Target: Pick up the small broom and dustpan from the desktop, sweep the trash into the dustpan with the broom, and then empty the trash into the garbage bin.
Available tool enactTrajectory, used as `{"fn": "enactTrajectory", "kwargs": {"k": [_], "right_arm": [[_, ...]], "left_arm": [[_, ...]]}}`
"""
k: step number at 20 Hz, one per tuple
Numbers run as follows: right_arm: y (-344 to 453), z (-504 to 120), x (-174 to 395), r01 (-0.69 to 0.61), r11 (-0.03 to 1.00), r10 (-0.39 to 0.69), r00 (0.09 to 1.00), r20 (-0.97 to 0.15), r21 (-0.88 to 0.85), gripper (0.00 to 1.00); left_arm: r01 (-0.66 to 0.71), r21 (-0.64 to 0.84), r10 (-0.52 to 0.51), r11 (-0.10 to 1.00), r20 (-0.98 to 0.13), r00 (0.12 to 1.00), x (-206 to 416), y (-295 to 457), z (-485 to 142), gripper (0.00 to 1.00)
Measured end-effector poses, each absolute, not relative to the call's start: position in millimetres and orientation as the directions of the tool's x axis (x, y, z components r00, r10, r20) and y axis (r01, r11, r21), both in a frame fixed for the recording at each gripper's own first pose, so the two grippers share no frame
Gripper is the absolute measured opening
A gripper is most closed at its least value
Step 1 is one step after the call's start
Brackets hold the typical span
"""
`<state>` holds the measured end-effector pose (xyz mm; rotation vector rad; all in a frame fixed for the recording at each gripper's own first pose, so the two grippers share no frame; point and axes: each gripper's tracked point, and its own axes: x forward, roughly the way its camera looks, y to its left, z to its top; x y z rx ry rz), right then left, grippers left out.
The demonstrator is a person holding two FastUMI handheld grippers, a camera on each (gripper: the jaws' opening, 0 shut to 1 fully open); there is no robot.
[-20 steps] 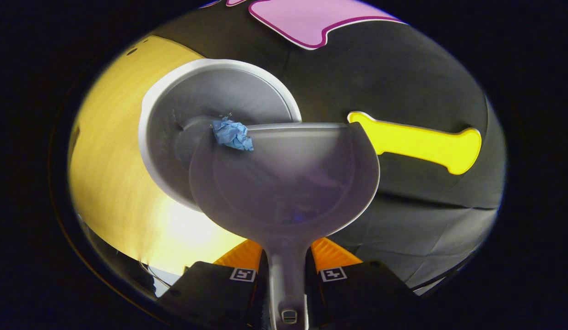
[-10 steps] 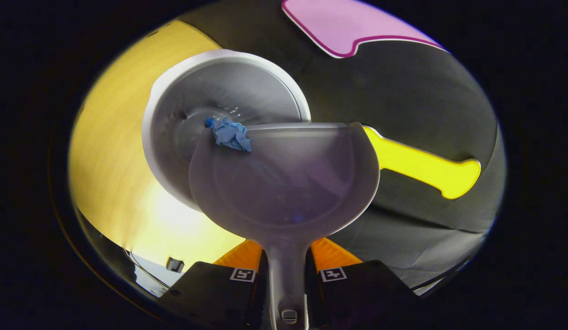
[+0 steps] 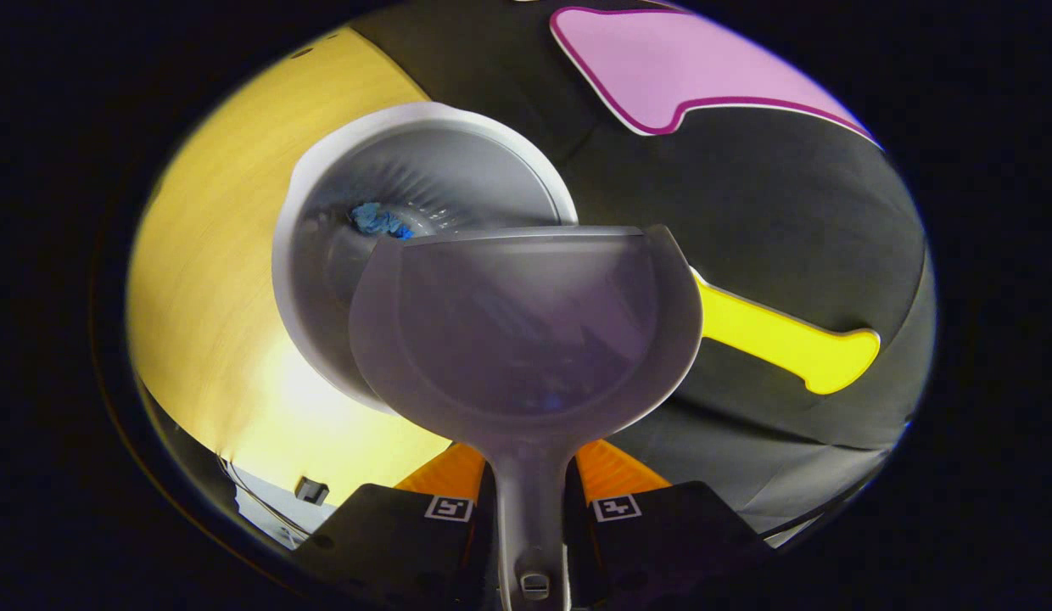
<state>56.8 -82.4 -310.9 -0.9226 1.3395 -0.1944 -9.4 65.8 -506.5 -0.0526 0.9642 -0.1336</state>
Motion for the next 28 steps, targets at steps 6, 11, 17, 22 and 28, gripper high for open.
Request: {"fn": "enactTrajectory", "kwargs": {"k": [6,11,17,22,28], "right_arm": [[-74.5,-281.3,38.6,-0.087,0.839,-0.477,0.361,-0.802,-0.538,0.36],[-47.0,-256.5,21.8,0.021,0.918,-0.354,0.497,-0.793,-0.397,0.36],[7.2,-249.6,2.0,0.019,0.969,-0.211,0.579,-0.788,-0.246,0.36],[49.9,-266.9,-17.8,-0.031,0.980,-0.138,0.606,-0.783,-0.196,0.36],[89.4,-308.1,-59.1,-0.083,0.985,-0.085,0.543,-0.835,-0.154,0.36]], "left_arm": [[0.097,-0.092,-0.131,0.991,-0.809,0.574,-0.6,68.7,-494.2,0.29],[0.103,-0.086,-0.130,0.991,-0.805,0.579,4.7,72.6,-487.4,0.28],[0.121,-0.070,-0.128,0.990,-0.805,0.580,5.7,73.7,-481.6,0.28],[0.130,-0.068,-0.131,0.989,-0.806,0.577,6.8,71.7,-478.8,0.28],[0.128,-0.073,-0.134,0.989,-0.812,0.568,1.6,68.9,-478.0,0.28]]}}
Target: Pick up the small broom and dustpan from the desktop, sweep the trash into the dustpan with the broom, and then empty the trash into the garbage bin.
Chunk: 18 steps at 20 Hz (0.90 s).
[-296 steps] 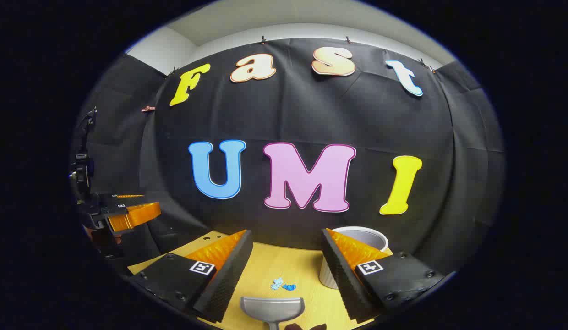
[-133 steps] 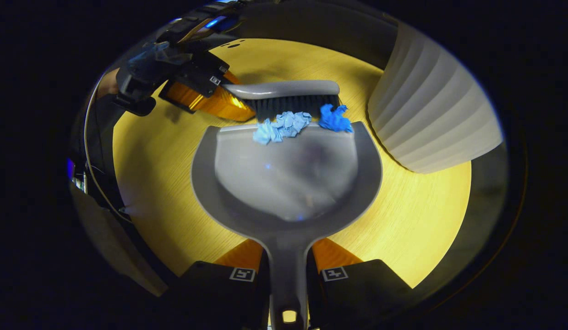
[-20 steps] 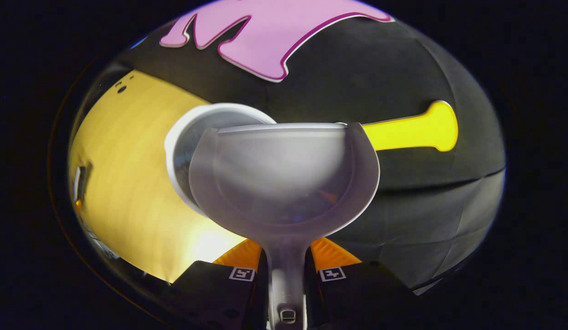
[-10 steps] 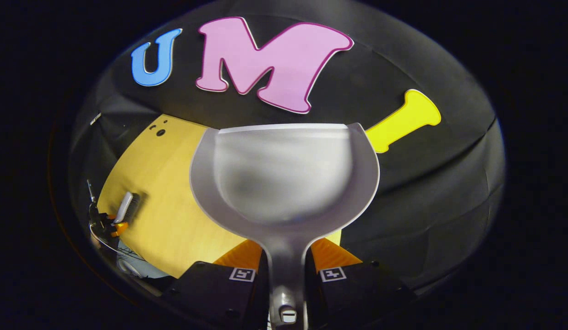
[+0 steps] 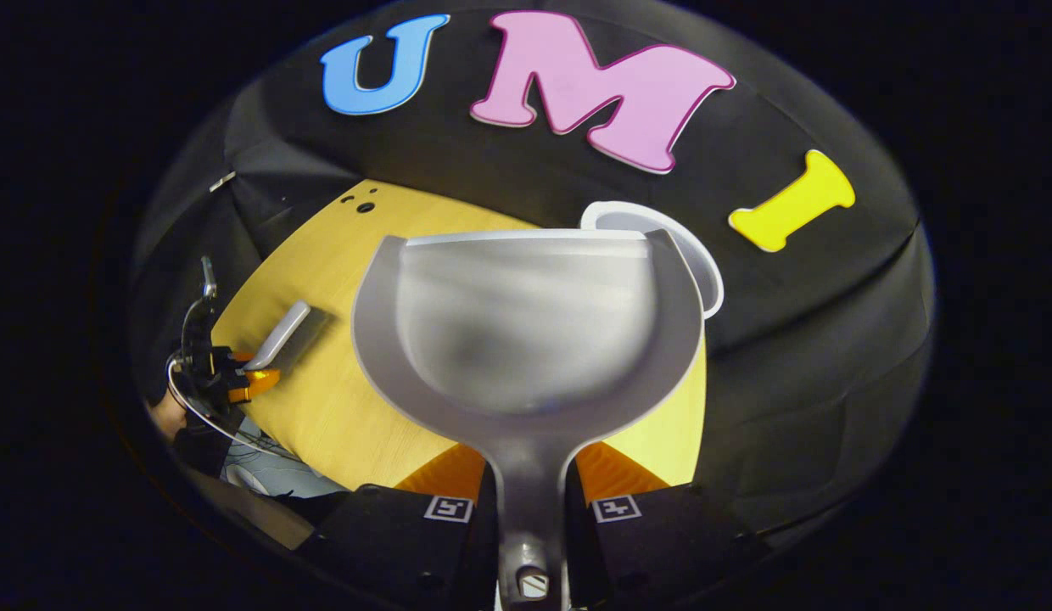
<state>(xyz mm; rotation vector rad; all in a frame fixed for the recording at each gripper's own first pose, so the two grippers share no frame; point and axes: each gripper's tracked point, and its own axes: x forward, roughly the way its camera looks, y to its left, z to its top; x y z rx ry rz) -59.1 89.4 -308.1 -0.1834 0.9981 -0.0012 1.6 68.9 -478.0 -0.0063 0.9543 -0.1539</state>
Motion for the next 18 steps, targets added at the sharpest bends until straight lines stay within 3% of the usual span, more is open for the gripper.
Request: {"fn": "enactTrajectory", "kwargs": {"k": [1,2,5,10,11,18], "right_arm": [[93.4,-316.0,-64.8,-0.084,0.985,-0.083,0.531,-0.844,-0.149,0.31],[98.5,-325.1,-72.3,-0.092,0.986,-0.074,0.512,-0.856,-0.141,0.36],[114.2,-352.3,-86.4,-0.076,0.992,-0.055,0.473,-0.879,-0.103,0.36],[126.6,-389.0,-96.3,-0.037,0.996,-0.053,0.415,-0.908,-0.075,0.36],[130.8,-396.3,-96.2,-0.026,0.997,-0.050,0.408,-0.911,-0.067,0.36],[141.2,-427.3,-84.7,0.029,0.999,-0.025,0.412,-0.911,-0.014,0.36]], "left_arm": [[0.126,-0.078,-0.136,0.989,-0.814,0.565,1.2,67.5,-478.9,0.28],[0.124,-0.080,-0.137,0.989,-0.815,0.563,-0.6,66.8,-478.7,0.28],[0.127,-0.072,-0.131,0.989,-0.818,0.559,-1.6,65.9,-480.7,0.31],[0.113,-0.067,-0.116,0.991,-0.845,0.522,-2.1,60.9,-490.5,0.28],[0.104,-0.064,-0.109,0.993,-0.850,0.515,0.3,61.0,-493.5,0.31],[0.085,-0.044,-0.081,0.995,-0.857,0.509,17.4,55.5,-500.7,0.28]]}}
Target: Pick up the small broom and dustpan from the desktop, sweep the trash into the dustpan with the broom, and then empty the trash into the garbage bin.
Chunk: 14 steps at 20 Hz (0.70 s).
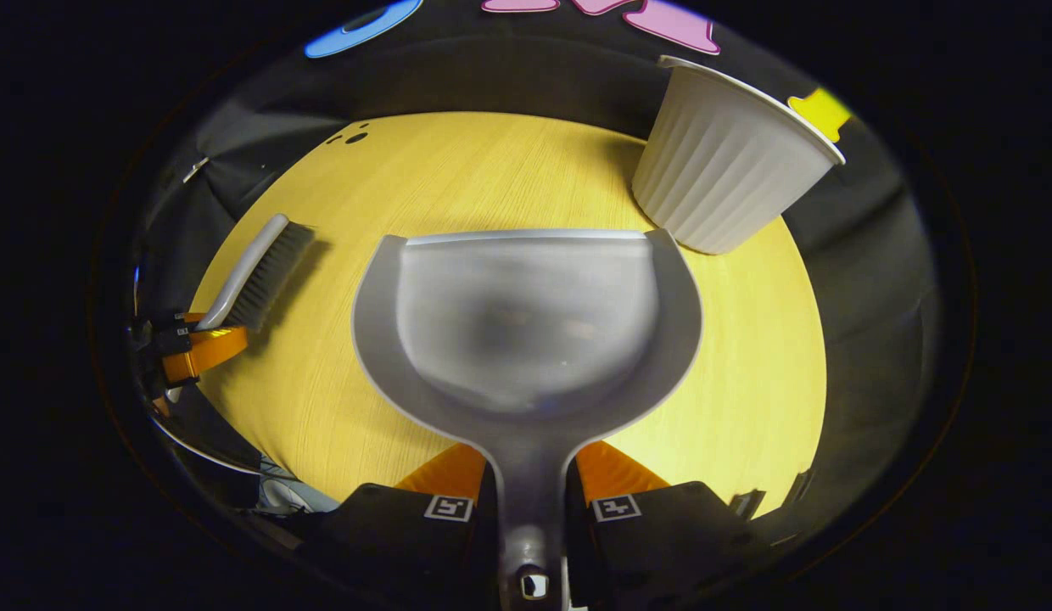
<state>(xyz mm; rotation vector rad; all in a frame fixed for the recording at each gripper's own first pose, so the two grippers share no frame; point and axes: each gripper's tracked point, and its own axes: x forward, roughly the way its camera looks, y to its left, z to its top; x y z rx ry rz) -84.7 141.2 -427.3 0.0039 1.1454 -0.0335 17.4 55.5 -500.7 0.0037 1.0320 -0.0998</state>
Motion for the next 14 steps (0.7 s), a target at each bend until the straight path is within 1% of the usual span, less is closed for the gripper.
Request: {"fn": "enactTrajectory", "kwargs": {"k": [5,9,11,14], "right_arm": [[147.6,-444.5,-84.8,0.084,0.996,-0.010,0.379,-0.925,0.024,0.36],[148.2,-465.5,-85.8,0.115,0.992,0.003,0.345,-0.939,0.046,0.36],[149.1,-468.1,-83.8,0.114,0.992,0.009,0.350,-0.937,0.052,0.36],[150.7,-471.4,-87.0,0.098,0.993,0.026,0.329,-0.944,0.062,0.38]], "left_arm": [[0.071,0.006,-0.031,0.997,-0.860,0.509,32.8,53.4,-512.0,0.28],[0.085,0.047,-0.002,0.995,-0.864,0.503,40.8,48.9,-520.6,0.28],[0.087,0.058,0.007,0.995,-0.867,0.499,44.9,47.4,-524.9,0.28],[0.084,0.066,0.017,0.994,-0.876,0.482,45.2,45.5,-531.5,0.29]]}}
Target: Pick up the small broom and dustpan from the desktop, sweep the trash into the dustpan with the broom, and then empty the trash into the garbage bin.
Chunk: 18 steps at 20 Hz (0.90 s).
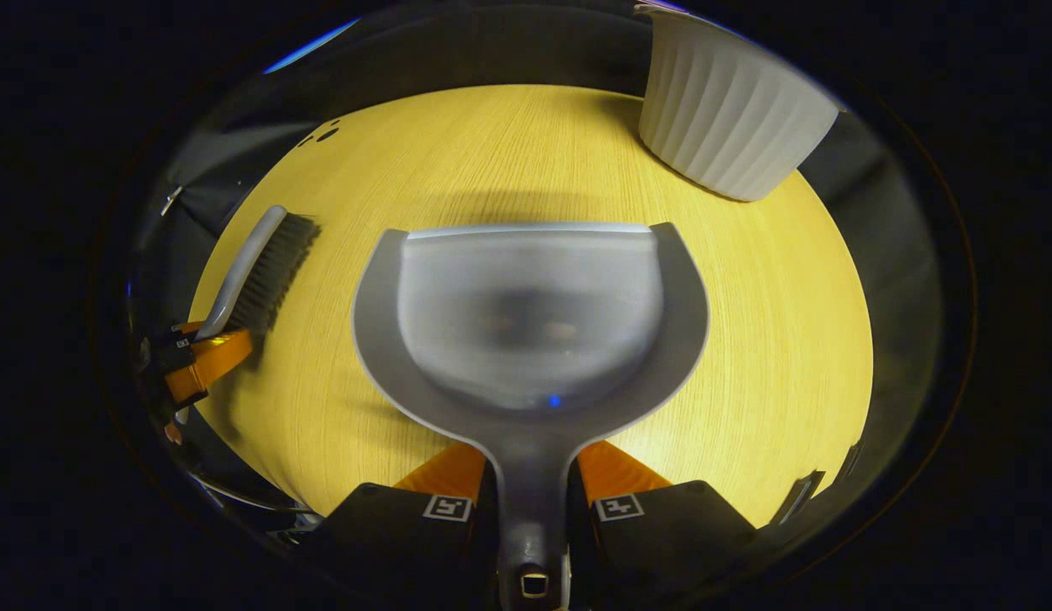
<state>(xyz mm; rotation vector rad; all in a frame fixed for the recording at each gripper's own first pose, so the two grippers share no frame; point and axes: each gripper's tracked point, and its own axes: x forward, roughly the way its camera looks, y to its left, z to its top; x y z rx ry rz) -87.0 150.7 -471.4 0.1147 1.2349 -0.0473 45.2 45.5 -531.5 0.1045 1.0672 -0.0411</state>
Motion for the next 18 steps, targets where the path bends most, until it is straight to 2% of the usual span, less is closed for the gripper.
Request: {"fn": "enactTrajectory", "kwargs": {"k": [1,2,3,8,9,10,12,14,18], "right_arm": [[152.1,-473.0,-88.6,0.098,0.993,0.036,0.322,-0.946,0.072,0.33],[153.4,-473.6,-90.9,0.099,0.992,0.043,0.316,-0.948,0.078,0.33],[152.7,-473.5,-91.9,0.099,0.992,0.043,0.313,-0.949,0.077,0.41],[153.7,-468.5,-97.6,0.081,0.993,0.050,0.326,-0.944,0.080,0.54],[153.6,-466.1,-98.3,0.082,0.993,0.054,0.331,-0.942,0.086,0.53],[152.7,-459.5,-98.8,0.081,0.993,0.056,0.342,-0.938,0.089,0.60],[147.6,-442.3,-99.9,0.080,0.992,0.059,0.372,-0.926,0.095,0.60],[142.7,-421.9,-98.9,0.084,0.991,0.062,0.411,-0.909,0.105,0.60],[135.6,-373.9,-91.4,0.087,0.988,0.062,0.517,-0.854,0.125,0.63]], "left_arm": [[0.083,0.065,0.018,0.994,-0.881,0.473,44.1,44.2,-534.4,0.29],[0.082,0.068,0.021,0.994,-0.880,0.475,44.5,44.0,-535.0,0.29],[0.081,0.068,0.022,0.994,-0.880,0.474,44.1,44.0,-535.4,0.30],[0.107,0.099,0.034,0.989,-0.867,0.496,40.5,44.8,-524.8,0.33],[0.112,0.110,0.039,0.988,-0.863,0.503,40.7,44.6,-522.6,0.34],[0.115,0.116,0.041,0.987,-0.859,0.510,40.2,44.3,-518.8,0.35],[0.111,0.120,0.044,0.986,-0.850,0.524,36.4,44.8,-506.7,0.36],[0.103,0.113,0.038,0.988,-0.836,0.548,33.5,43.9,-489.7,0.41],[0.080,0.102,0.030,0.992,-0.782,0.623,34.8,42.6,-445.7,0.39]]}}
